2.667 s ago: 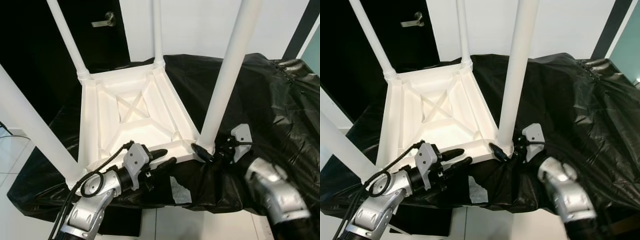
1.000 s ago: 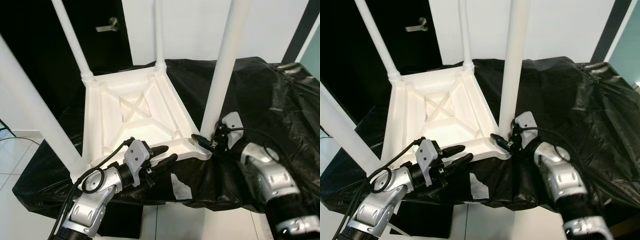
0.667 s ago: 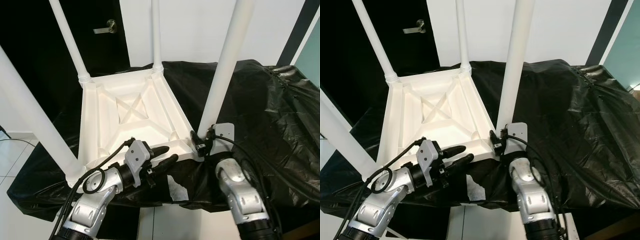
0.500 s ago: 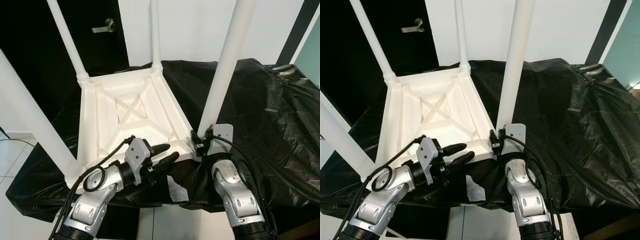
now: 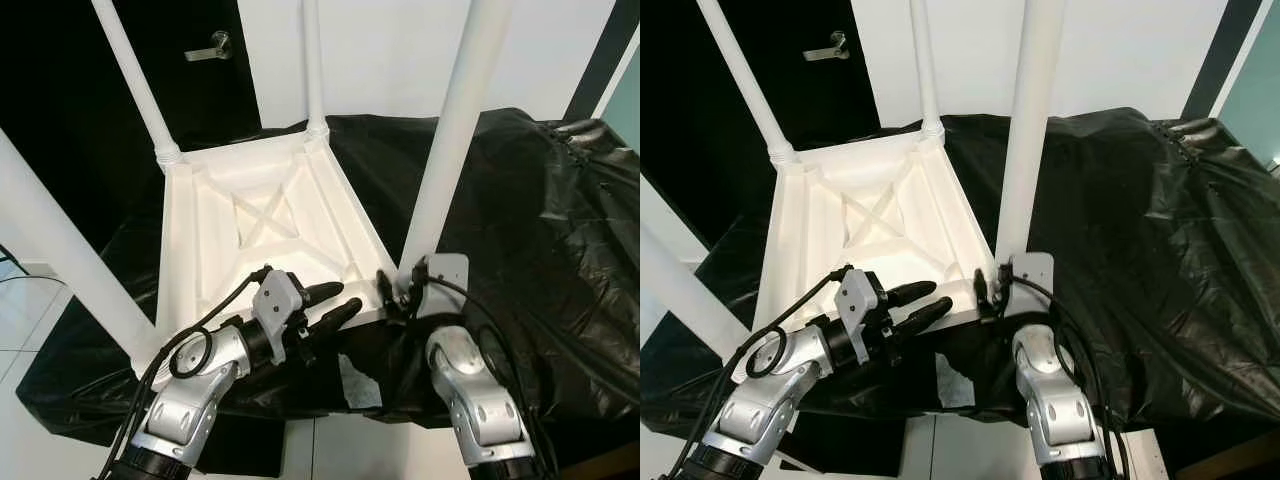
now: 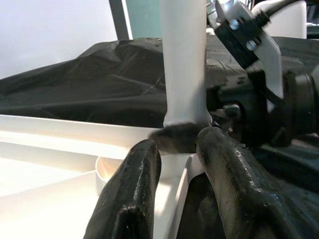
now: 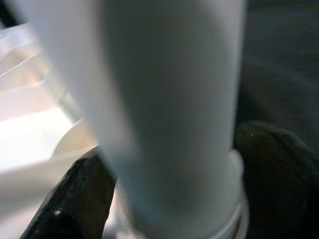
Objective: Building children table
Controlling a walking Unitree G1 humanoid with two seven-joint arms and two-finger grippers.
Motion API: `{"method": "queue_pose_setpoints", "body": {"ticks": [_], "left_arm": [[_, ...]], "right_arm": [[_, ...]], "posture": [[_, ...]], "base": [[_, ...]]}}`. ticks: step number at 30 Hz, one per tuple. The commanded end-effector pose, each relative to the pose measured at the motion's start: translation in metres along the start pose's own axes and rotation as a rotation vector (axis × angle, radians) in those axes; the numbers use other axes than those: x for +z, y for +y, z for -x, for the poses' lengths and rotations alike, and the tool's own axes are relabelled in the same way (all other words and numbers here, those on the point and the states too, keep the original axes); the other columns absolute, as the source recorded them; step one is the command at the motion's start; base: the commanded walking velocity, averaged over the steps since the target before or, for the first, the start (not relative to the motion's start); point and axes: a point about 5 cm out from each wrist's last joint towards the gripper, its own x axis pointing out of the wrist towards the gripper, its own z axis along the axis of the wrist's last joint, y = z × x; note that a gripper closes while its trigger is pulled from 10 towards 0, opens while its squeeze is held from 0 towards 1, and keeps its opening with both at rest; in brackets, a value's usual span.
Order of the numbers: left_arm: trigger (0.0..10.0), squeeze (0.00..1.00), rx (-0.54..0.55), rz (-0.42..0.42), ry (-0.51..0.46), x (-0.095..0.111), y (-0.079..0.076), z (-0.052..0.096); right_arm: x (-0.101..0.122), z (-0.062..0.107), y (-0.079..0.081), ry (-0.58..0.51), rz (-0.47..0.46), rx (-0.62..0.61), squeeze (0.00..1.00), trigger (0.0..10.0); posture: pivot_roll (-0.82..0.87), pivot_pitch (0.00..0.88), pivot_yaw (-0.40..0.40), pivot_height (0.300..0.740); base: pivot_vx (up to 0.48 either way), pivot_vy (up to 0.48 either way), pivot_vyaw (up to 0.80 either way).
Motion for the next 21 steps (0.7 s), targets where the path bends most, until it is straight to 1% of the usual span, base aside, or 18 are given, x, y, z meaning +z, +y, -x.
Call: {"method": "queue_pose_setpoints", "body": {"ticks": [1,3,5,6,8,9,11,12,13,14,15,19,20,21], "left_arm": [[10.0,0.00,-0.049,0.010,0.012,-0.002,-0.001,0.000],[10.0,0.00,-0.048,0.012,0.011,-0.002,-0.001,0.000],[10.0,0.00,-0.048,0.012,0.011,-0.002,-0.001,0.000],[10.0,0.00,-0.048,0.012,0.011,-0.002,-0.001,0.000],[10.0,0.00,-0.049,0.013,0.008,-0.002,0.000,0.000],[10.0,0.00,-0.049,0.013,0.006,-0.001,0.000,-0.001],[10.0,0.00,-0.049,0.013,0.006,-0.001,0.000,-0.001],[10.0,0.00,-0.049,0.012,0.005,-0.001,0.001,-0.001],[10.0,0.00,-0.050,0.013,0.003,-0.001,0.001,-0.001],[10.0,0.00,-0.050,0.013,0.003,-0.001,0.001,-0.001],[10.0,0.00,-0.051,0.011,0.003,-0.001,0.001,-0.002],[10.0,0.00,-0.046,0.011,-0.004,0.001,0.004,-0.002],[10.0,0.00,-0.046,0.011,-0.004,0.001,0.004,-0.002],[10.0,0.00,-0.044,0.007,-0.005,0.001,0.004,-0.003]], "right_arm": [[0.006,0.002,-0.004,-0.042,-0.019,0.054,1.00,10.0],[0.010,0.006,-0.010,-0.067,-0.024,0.108,1.00,10.0],[0.010,0.006,-0.010,-0.067,-0.024,0.108,1.00,10.0],[0.013,0.007,-0.013,-0.083,-0.014,0.163,1.00,10.0],[0.019,0.009,-0.021,-0.110,0.047,0.283,1.00,10.0],[0.020,0.010,-0.024,-0.114,0.064,0.322,1.00,10.0],[0.020,0.010,-0.024,-0.114,0.064,0.322,1.00,10.0],[0.021,0.010,-0.027,-0.117,0.077,0.366,1.00,10.0],[0.025,0.009,-0.031,-0.125,0.096,0.413,0.85,10.0],[0.025,0.009,-0.031,-0.125,0.096,0.413,0.85,10.0],[0.028,0.007,-0.035,-0.133,0.121,0.466,0.00,10.0],[0.035,-0.001,-0.046,-0.116,0.201,0.596,0.00,10.0],[0.035,-0.001,-0.046,-0.116,0.201,0.596,0.00,10.0],[0.036,-0.004,-0.049,-0.104,0.225,0.628,0.00,10.0]], "posture": [[-0.07,0.000,0.054,0.740],[-0.07,0.000,0.054,0.740],[-0.07,0.000,0.054,0.740],[-0.08,0.000,0.056,0.740],[-0.08,0.000,0.061,0.740],[-0.08,0.000,0.061,0.740],[-0.08,0.000,0.061,0.740],[-0.08,0.000,0.063,0.740],[-0.08,0.000,0.066,0.740],[-0.08,0.000,0.066,0.740],[-0.08,0.000,0.067,0.740],[-0.08,0.000,0.069,0.740],[-0.08,0.000,0.069,0.740],[-0.07,0.000,0.069,0.740]], "base": [[0.000,0.000,0.00],[0.000,0.000,0.00],[0.000,0.000,0.00],[0.000,0.000,0.00],[0.000,0.000,0.00],[0.000,0.000,0.00],[0.000,0.000,0.00],[0.000,0.000,0.00],[0.000,0.000,0.00],[0.000,0.000,0.00],[0.000,0.000,0.00],[0.000,0.000,0.00],[0.000,0.000,0.00],[0.000,0.000,0.00]]}}
